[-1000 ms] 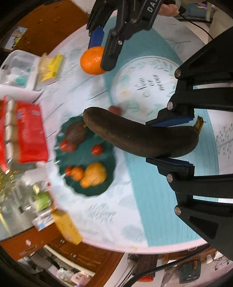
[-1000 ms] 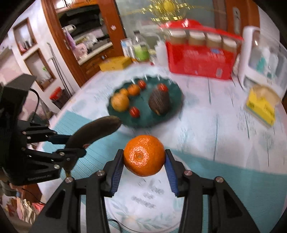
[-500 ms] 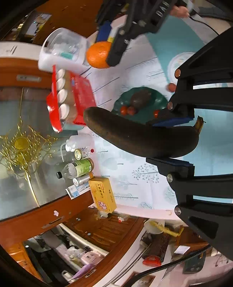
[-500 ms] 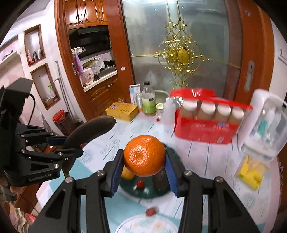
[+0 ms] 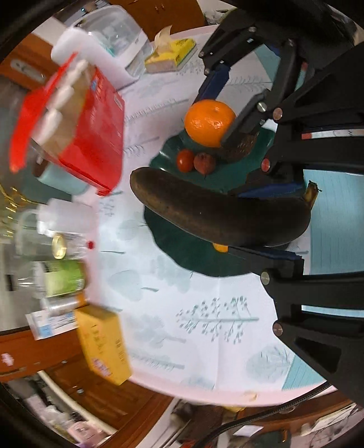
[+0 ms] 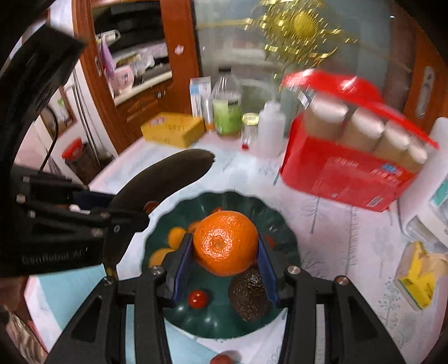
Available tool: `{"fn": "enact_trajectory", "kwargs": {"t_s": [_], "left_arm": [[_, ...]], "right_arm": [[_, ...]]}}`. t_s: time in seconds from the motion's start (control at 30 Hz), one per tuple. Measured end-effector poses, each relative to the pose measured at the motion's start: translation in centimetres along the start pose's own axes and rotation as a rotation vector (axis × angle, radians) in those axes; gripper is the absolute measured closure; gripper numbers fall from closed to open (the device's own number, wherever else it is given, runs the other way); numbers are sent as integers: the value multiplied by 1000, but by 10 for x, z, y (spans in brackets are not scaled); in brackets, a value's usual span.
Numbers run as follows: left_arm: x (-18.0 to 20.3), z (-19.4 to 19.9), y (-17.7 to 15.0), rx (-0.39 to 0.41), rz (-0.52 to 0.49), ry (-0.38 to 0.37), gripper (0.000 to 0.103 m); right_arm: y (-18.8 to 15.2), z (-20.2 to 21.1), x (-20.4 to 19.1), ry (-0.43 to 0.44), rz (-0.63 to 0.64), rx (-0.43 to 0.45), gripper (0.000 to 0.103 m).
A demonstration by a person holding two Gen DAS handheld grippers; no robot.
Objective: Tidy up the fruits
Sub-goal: 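Carry the banana and orange onto the green plate and release both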
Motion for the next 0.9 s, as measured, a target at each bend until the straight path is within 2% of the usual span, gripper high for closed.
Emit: {"fn": "enact_trajectory", "kwargs": {"t_s": [0.13,0.27,0.5,0.6,0.7,0.83,0.9], "left_arm": [[-2,-32,5,-34,29,-26,73],[3,-49,7,-53,27,-58,73],[14,-66,7,-75,-1,-55,73],[16,-68,7,-77,-13,-47,73],[18,-69,5,-80,-27,-38,72],[23,-61,2,-59,-61,-31,70],[28,-52,1,-35,-85,-23,62]], "right_arm": [[-10,-34,4,-1,25,-22,58],[-16,-50,3,5,55,-33,58],[-28,-66,0,2,115,-59,57],[-30,-66,-1,5,122,-59,56],[-30,-63,-1,24,111,-59,49],[-32,-51,-5,5,147,-18,46],[-34,-46,-7,-6,167,-5,46]]}}
Point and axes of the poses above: each gripper's, at about its wrist camera, not at the fingertips, and z roughly against the way its jaws point, x to its right, y to its top, the point moved 3 cm from there along -z, roughly the way its jaws point
